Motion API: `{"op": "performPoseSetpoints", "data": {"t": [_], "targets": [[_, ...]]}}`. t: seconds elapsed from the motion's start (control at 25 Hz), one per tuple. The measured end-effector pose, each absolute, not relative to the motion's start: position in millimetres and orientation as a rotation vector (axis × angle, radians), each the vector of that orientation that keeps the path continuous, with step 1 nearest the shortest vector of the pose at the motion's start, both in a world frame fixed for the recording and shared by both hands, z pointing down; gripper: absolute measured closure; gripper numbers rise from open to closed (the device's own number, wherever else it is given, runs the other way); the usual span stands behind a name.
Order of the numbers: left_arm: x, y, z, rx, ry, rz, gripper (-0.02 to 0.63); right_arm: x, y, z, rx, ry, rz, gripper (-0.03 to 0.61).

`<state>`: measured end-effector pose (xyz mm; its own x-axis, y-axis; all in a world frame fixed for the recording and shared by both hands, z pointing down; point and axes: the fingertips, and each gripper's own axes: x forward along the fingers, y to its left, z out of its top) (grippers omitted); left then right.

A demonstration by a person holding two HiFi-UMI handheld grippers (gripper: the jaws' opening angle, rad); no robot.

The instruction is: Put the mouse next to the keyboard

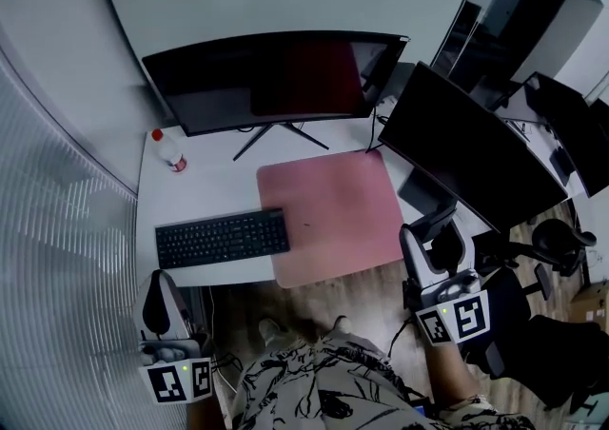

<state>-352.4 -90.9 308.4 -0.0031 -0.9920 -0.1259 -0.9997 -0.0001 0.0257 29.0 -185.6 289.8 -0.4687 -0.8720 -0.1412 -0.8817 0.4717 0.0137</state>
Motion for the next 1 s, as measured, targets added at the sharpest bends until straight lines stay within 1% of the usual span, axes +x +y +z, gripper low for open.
{"op": "performPoseSetpoints", "data": {"t": [0.6, 1.0], "targets": [[-381, -123, 332, -2.393, 2.012, 0.101, 0.609, -2, -159, 322, -1.764, 2.536, 0.040, 0.276], [-376, -158, 335, -2.382, 2.026, 0.135, 0.609, -19, -216, 348, -1.732, 2.600, -0.012, 0.276]]}}
